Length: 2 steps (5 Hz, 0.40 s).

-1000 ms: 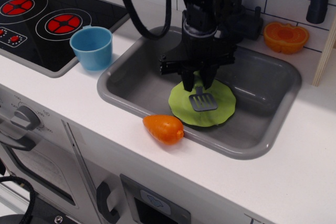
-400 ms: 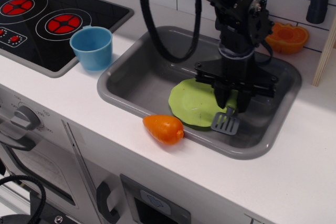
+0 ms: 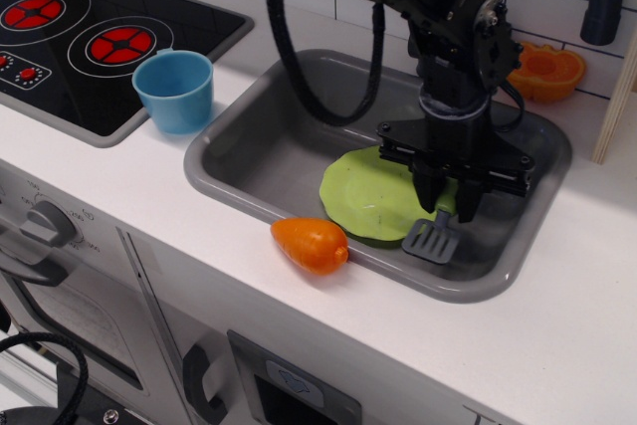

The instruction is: Take spatula off plate sink

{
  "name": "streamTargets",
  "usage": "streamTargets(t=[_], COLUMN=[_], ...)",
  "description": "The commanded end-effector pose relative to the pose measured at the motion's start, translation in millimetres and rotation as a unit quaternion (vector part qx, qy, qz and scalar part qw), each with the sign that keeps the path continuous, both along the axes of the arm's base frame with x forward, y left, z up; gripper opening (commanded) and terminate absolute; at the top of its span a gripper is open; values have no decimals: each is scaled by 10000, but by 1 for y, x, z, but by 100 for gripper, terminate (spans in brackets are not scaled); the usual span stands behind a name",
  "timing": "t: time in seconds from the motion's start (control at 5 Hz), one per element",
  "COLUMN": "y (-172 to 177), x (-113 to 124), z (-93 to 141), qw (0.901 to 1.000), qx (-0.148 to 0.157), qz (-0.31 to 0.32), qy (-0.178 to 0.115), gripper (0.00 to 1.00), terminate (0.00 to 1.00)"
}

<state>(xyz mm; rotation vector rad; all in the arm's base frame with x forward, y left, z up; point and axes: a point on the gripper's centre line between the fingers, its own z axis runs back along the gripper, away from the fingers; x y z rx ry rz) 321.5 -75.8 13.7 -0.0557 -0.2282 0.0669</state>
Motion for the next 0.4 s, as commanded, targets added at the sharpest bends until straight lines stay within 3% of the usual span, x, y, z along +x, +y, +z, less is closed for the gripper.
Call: streamTargets(t=[0.0, 0.2], y=[-8, -10], x=[-6, -9], z=[-2, -4], qw=[9999, 9997], qx=[-145, -234], qz=[-80, -31], qy=[41, 110], gripper=[0, 100], terminate=[0, 0])
